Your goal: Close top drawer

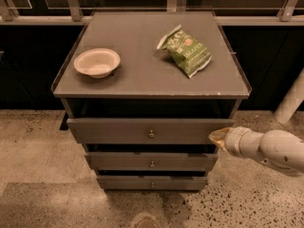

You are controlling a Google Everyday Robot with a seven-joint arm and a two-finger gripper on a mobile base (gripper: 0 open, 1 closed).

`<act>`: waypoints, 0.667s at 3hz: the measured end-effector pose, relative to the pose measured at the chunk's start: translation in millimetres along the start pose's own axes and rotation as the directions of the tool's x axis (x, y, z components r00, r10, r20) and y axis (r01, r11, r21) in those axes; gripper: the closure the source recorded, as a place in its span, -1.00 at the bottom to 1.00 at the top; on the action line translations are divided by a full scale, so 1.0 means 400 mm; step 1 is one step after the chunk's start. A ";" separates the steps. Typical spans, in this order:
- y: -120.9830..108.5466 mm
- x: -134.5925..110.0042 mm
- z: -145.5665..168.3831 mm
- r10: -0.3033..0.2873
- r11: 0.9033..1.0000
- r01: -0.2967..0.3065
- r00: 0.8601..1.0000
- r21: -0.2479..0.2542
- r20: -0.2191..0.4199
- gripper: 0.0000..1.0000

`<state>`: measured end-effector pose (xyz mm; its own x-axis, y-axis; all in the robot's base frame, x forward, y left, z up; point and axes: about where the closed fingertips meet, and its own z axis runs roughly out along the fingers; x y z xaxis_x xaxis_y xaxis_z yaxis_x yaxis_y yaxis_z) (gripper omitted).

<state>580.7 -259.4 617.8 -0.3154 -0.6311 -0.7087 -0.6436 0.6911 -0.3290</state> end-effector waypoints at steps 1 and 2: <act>-0.014 -0.010 0.006 -0.008 1.000 0.008 1.000 0.017 0.007 1.00; -0.007 -0.007 -0.001 -0.008 1.000 0.007 1.000 0.017 0.006 1.00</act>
Offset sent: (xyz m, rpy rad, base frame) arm -0.0033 -0.0406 0.0290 0.0551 0.0811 -0.0085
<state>583.1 -259.7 621.2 -0.3062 -0.6341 -0.7100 -0.6342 0.6921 -0.3446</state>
